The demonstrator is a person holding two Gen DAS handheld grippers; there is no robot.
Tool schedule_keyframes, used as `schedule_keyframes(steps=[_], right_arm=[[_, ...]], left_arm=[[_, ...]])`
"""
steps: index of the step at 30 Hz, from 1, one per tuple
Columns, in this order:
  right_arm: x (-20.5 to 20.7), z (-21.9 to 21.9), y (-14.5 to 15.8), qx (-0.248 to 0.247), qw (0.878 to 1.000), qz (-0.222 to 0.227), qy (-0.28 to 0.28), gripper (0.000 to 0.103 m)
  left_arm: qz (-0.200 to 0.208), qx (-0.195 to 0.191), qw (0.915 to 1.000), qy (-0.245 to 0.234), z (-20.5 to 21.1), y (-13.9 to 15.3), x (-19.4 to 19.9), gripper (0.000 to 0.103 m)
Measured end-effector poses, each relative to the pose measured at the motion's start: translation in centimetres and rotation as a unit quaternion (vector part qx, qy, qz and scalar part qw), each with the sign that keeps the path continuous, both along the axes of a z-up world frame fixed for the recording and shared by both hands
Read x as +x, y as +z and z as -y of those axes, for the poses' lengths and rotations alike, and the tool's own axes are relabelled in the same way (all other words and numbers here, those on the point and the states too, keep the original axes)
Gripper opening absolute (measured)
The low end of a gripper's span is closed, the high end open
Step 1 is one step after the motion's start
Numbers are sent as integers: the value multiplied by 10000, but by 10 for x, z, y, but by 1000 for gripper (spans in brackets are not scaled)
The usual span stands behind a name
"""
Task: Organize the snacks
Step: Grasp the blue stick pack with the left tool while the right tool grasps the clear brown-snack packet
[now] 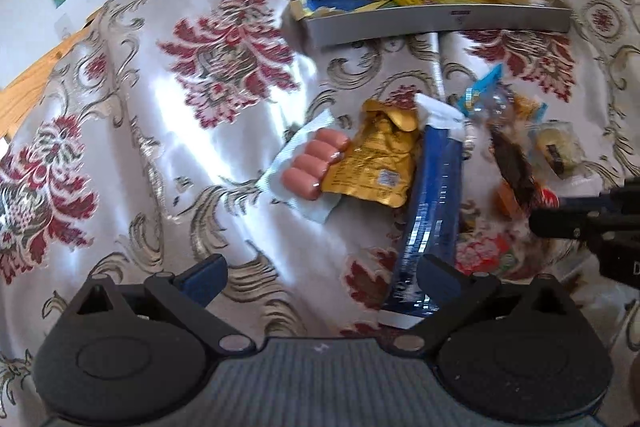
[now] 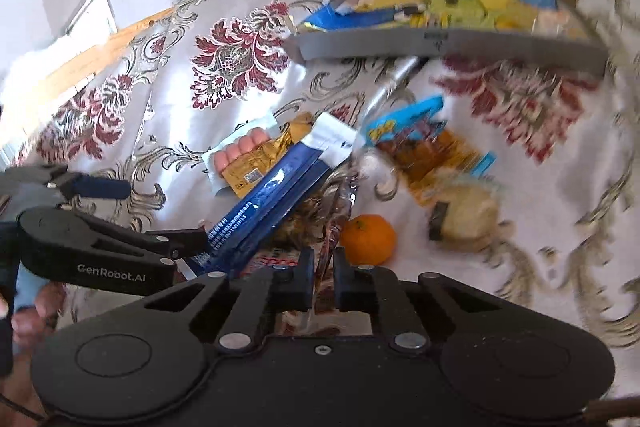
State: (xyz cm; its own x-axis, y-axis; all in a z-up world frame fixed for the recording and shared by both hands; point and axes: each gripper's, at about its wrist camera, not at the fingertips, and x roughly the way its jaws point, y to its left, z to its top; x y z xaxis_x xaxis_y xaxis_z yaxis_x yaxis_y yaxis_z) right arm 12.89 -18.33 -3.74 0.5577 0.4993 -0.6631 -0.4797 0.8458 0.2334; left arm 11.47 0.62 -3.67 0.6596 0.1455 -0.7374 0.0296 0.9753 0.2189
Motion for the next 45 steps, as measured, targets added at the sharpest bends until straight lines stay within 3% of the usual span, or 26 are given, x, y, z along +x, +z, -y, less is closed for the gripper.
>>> schedule_keyframes(steps=[5,12,20,29,35,37,42,45], right_arm=[[-5,4,8,-340,9986,408,-52,5],[0,10,8,-297,9986,391,-203,5],[5,9,5,-219,9989,315,-262,6],[13,13,0,-71,9992,156,-359,10],[15,12,-2,-9,9994,115,-339,12],[17,12,-3,6,9993,106,-356,14],[21,10,-6,91,9993,84,-354,18],[22,8,-7,88,9995,123,-294,20]], left_arm=[[208,377,9985,-339,21,-4,-1,103],[507,886,9924,-694,49,-14,3,103],[406,816,9955,-245,57,-24,12,103],[568,698,9954,-340,62,-25,10,97],[486,608,9957,-504,65,-30,8,81],[431,533,9965,-482,64,-31,9,67],[319,190,9985,-394,57,-32,10,48],[312,128,9987,-386,56,-32,10,46]])
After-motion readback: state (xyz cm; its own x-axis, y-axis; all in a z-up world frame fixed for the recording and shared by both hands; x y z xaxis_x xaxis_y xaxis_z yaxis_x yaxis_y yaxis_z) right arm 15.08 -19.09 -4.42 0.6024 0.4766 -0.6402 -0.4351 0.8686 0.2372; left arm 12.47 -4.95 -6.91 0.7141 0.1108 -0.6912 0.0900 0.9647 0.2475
